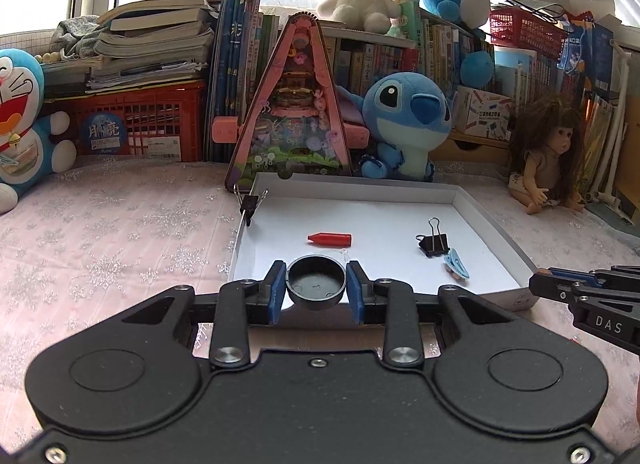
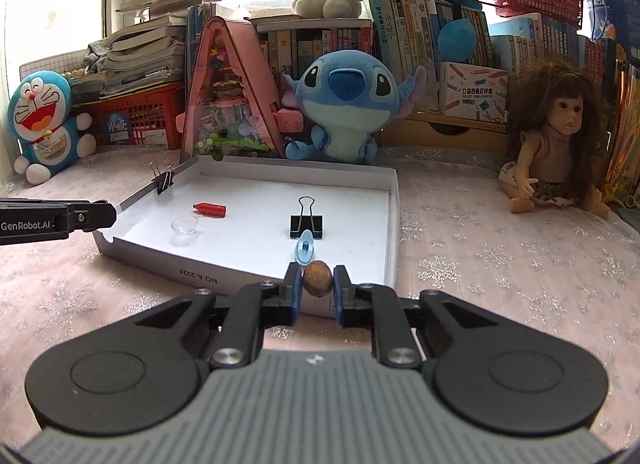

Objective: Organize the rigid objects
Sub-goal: 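Carry the black cap and brown nut over the white tray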

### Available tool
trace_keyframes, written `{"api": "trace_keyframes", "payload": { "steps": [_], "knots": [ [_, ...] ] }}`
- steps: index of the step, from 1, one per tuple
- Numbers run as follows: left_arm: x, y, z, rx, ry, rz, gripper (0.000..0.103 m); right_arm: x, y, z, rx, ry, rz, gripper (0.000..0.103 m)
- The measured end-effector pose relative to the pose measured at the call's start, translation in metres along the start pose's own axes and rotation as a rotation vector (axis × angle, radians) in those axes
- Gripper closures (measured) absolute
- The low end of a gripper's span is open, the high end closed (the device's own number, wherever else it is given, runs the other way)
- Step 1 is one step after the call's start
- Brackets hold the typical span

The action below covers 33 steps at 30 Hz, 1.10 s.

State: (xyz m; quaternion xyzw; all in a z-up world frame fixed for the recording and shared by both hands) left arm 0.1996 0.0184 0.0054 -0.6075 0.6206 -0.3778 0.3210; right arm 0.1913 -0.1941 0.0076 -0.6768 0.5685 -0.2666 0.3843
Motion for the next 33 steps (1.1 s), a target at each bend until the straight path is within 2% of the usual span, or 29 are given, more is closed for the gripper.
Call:
{"api": "trace_keyframes", "payload": {
  "steps": [5, 11, 17, 26, 33],
  "knots": [
    [-0.006, -0.013, 0.028, -0.006, -0.018, -0.001, 0.073, 0.014, -0.011, 0.016, -0.024, -0.008, 0.065, 0.083],
    [-0.007, -0.016, 0.068, -0.08, -0.007, -0.009, 0.073, 0.025, -0.019, 0.043, -0.086, -0.022, 0.127, 0.083],
    [-0.008, -0.013, 0.092, -0.108, -0.025, -0.004, 0.073, 0.032, -0.021, 0.069, -0.143, -0.062, 0.2, 0.083],
    [-0.006, -0.007, 0.107, -0.124, -0.019, -0.002, 0.073, 0.034, -0.017, 0.095, -0.208, -0.052, 0.223, 0.083],
    [-0.004, -0.002, 0.112, -0.136, -0.023, 0.012, 0.073, 0.034, -0.015, 0.103, -0.223, -0.047, 0.22, 0.083]
  ]
}}
Point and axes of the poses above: each gripper's, at about its wrist camera, not at the fingertips, and z roughly the way its jaws point, x to its right, y to its underside, the point moved 10 cm from there along z, roughly the way its jaws point, and after that the axes turned 4 degrees about -y, right-handed, at the moved point
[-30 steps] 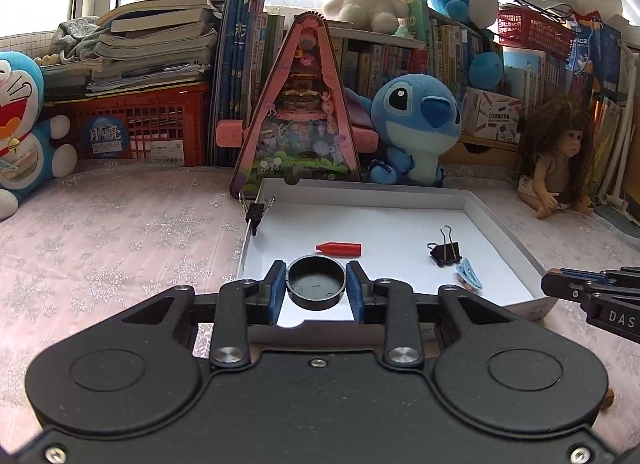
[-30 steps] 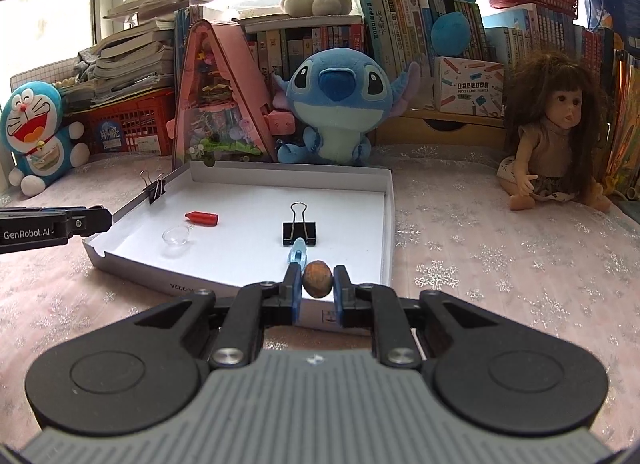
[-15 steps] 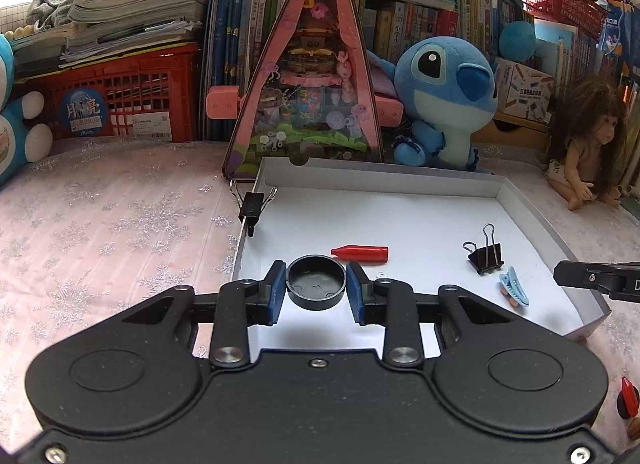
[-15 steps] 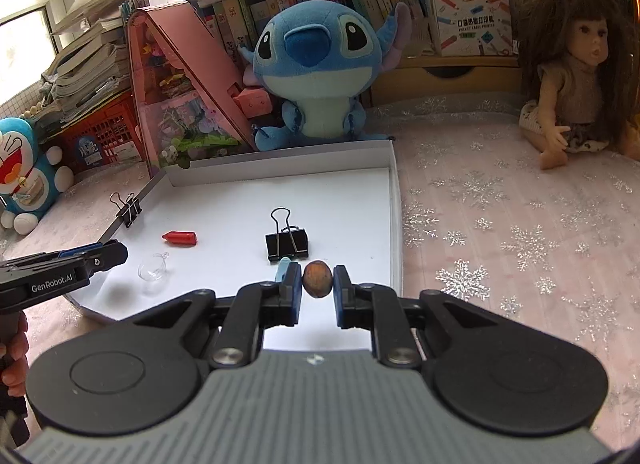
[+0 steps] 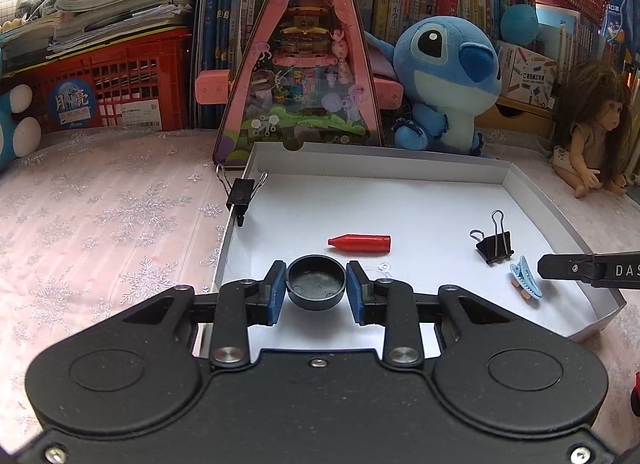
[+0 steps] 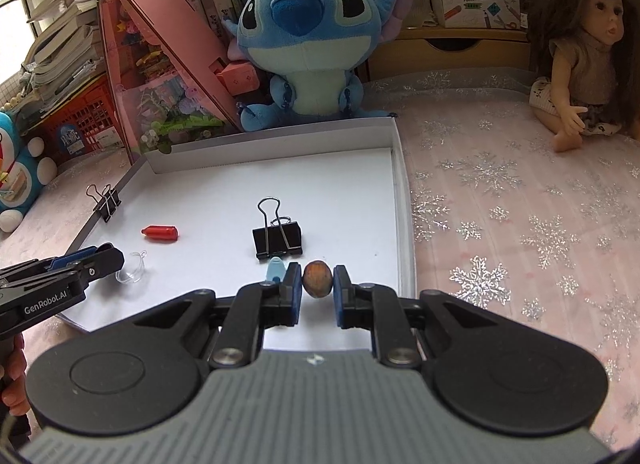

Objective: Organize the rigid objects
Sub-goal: 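Carry the black cap and brown nut over the white tray, then open both grippers to drop the cap and nut into the tray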

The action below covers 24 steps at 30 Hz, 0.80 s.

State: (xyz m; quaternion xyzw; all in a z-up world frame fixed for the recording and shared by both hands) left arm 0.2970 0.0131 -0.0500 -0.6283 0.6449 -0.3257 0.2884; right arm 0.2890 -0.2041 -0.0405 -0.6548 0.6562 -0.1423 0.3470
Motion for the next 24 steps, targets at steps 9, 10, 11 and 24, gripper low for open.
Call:
{"api": "trace_keyframes", "payload": {
  "steps": [9, 10, 11, 24],
  "knots": [
    [0.0006, 0.0038, 0.005, -0.005, -0.011, 0.019, 0.073, 0.0025, 0.0028, 0.006, -0.012, 0.007, 0.002, 0.083],
    [0.0008, 0.004, 0.0051, -0.004, -0.013, 0.023, 0.073, 0.0024, 0.0027, 0.006, -0.012, 0.007, 0.003, 0.083],
    [0.0008, 0.0039, 0.0055, -0.003, -0.015, 0.026, 0.073, 0.0023, 0.0028, 0.0059, -0.013, 0.008, 0.002, 0.083],
    [0.0037, 0.0025, -0.0017, 0.02, -0.012, 0.031, 0.06, -0.0016, 0.0054, 0.0016, 0.002, 0.01, -0.025, 0.07]
  ]
}}
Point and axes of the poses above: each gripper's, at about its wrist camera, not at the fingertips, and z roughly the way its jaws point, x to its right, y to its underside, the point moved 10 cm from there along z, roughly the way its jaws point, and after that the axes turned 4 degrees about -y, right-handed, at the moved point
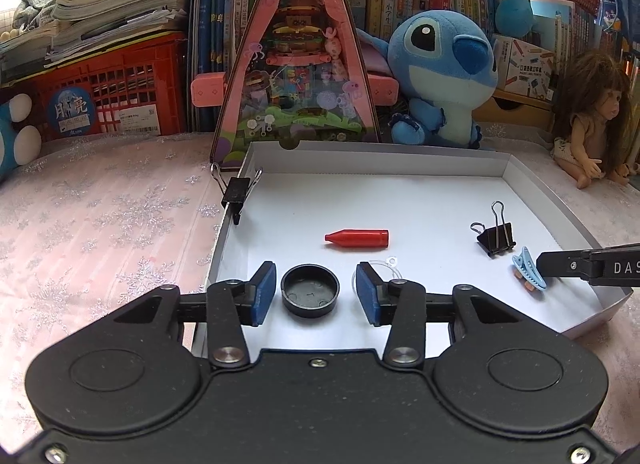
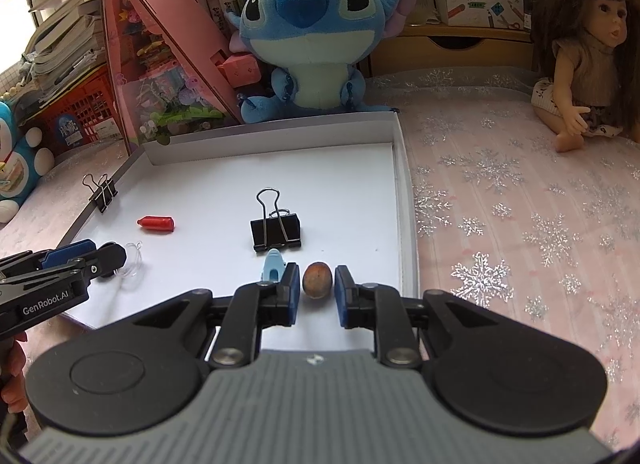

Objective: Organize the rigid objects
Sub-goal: 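Open both grippers to drop the cap and nut into the tray, then move the left gripper to the flat black lid while the right gripper approaches another brown nut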

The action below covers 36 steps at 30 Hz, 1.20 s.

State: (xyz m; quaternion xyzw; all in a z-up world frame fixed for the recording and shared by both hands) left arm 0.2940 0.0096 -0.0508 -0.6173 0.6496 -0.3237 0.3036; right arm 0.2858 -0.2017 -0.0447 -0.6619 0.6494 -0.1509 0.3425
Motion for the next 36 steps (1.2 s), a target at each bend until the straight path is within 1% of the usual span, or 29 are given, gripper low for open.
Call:
{"api": "trace_keyframes", "payload": {
  "steps": [1, 2, 3, 5, 6, 8, 9, 11, 16, 25, 29, 36],
  "knots": [
    [0.0, 0.0, -0.002, 0.001, 0.002, 0.0, 0.057, -0.001, 0.0, -0.001, 0.004, 0.003, -0.006, 0.062],
    [0.0, 0.0, -0.004, 0.002, 0.002, 0.0, 0.053, -0.002, 0.0, -0.003, 0.012, 0.009, -0.02, 0.058],
    [0.0, -0.001, -0.007, 0.004, -0.001, 0.001, 0.051, -0.002, 0.0, -0.005, 0.018, 0.015, -0.032, 0.057],
    [0.0, -0.001, -0.013, 0.017, -0.006, 0.006, 0.04, -0.005, 0.0, -0.011, 0.035, 0.032, -0.068, 0.051],
    [0.0, -0.001, -0.018, 0.029, -0.008, 0.01, 0.037, -0.006, 0.0, -0.014, 0.043, 0.037, -0.086, 0.05],
    [0.0, -0.001, -0.027, 0.047, -0.011, 0.018, 0.029, -0.01, 0.001, -0.019, 0.056, 0.042, -0.112, 0.048],
    [0.0, 0.0, -0.031, 0.051, -0.012, 0.019, 0.028, -0.011, 0.002, -0.023, 0.064, 0.042, -0.122, 0.047],
    [0.002, 0.001, -0.039, 0.057, -0.007, 0.02, 0.026, -0.015, 0.003, -0.03, 0.081, 0.046, -0.141, 0.042],
    [0.008, 0.01, -0.067, 0.082, 0.032, 0.025, 0.022, -0.023, 0.007, -0.05, 0.128, 0.059, -0.204, 0.033],
    [0.02, 0.037, -0.107, 0.106, 0.077, 0.049, 0.02, -0.034, 0.027, -0.085, 0.186, 0.044, -0.235, 0.02],
    [0.024, 0.052, -0.12, 0.111, 0.079, 0.059, 0.02, -0.036, 0.039, -0.095, 0.2, 0.033, -0.232, 0.018],
    [0.026, 0.076, -0.132, 0.094, 0.095, 0.063, 0.02, -0.038, 0.064, -0.102, 0.192, 0.017, -0.231, 0.016]
  ]
}}
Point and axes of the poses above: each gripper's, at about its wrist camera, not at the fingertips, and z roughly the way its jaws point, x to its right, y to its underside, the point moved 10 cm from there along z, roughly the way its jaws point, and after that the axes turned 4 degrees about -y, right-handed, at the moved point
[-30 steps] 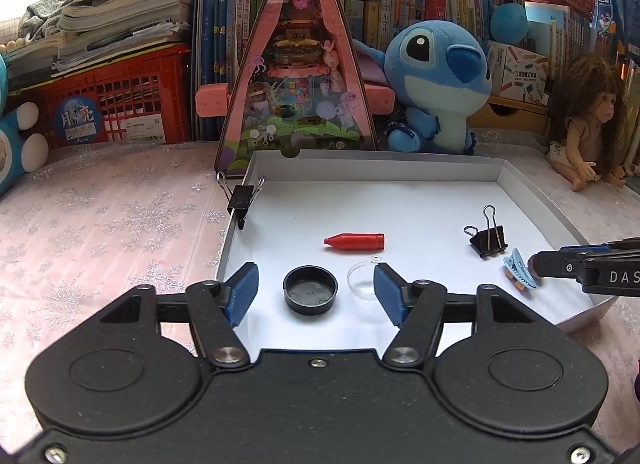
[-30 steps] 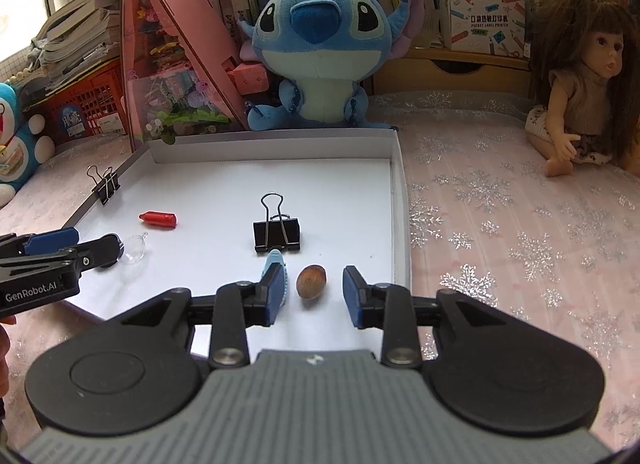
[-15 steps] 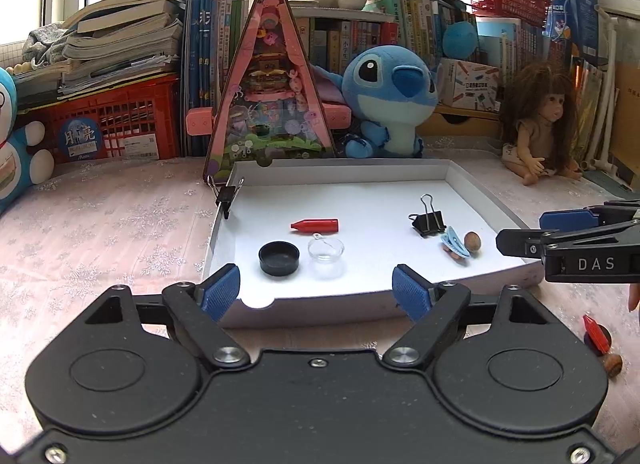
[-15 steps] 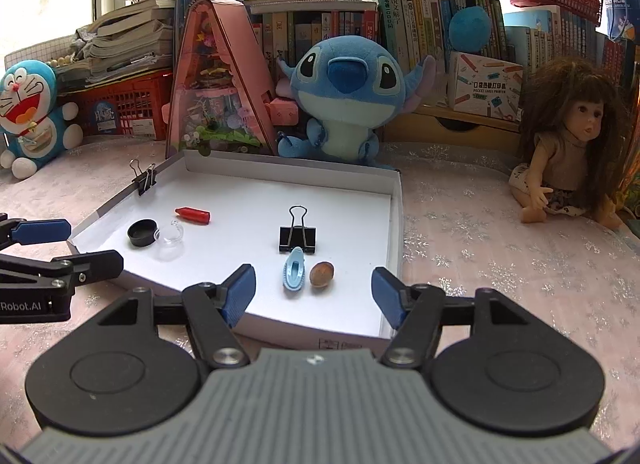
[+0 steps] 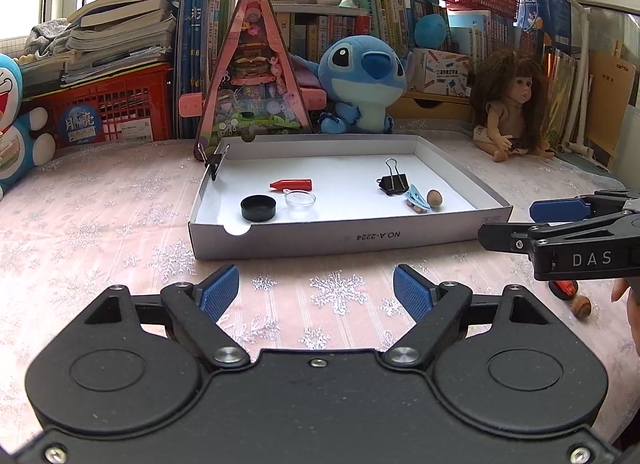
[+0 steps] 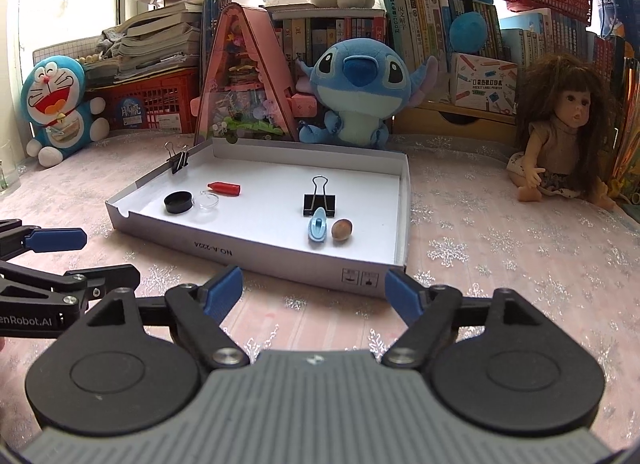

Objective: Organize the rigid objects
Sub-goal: 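Move the left gripper to the flat black lid while the right gripper approaches another brown nut, then close the left gripper on the black lid while the right gripper grasps the nut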

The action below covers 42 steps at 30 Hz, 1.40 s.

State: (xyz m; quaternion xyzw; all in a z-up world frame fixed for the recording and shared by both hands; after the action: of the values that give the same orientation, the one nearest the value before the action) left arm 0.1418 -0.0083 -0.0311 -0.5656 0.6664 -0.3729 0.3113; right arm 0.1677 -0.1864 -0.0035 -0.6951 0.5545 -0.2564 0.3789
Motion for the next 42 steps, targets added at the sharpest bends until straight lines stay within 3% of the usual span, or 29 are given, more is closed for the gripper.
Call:
{"api": "trace_keyframes", "payload": {
  "steps": [21, 27, 34, 37, 42],
  "knots": [
    [-0.003, 0.047, -0.026, -0.023, 0.011, 0.005, 0.021, 0.03, 0.061, -0.04, 0.015, 0.129, 0.014, 0.014],
    [0.001, 0.053, -0.025, -0.038, 0.028, 0.0, 0.028, 0.034, 0.069, -0.044, 0.0, 0.12, 0.023, 0.014],
    [0.016, 0.055, -0.025, -0.024, 0.049, 0.047, 0.046, 0.033, 0.08, -0.049, -0.022, 0.096, 0.023, 0.025],
    [0.018, 0.055, -0.023, -0.02, 0.047, 0.045, 0.049, 0.034, 0.083, -0.051, -0.016, 0.085, 0.057, 0.034],
    [0.019, 0.053, -0.022, -0.016, 0.047, 0.031, 0.056, 0.033, 0.083, -0.053, 0.005, 0.086, 0.066, 0.058]
  ]
}}
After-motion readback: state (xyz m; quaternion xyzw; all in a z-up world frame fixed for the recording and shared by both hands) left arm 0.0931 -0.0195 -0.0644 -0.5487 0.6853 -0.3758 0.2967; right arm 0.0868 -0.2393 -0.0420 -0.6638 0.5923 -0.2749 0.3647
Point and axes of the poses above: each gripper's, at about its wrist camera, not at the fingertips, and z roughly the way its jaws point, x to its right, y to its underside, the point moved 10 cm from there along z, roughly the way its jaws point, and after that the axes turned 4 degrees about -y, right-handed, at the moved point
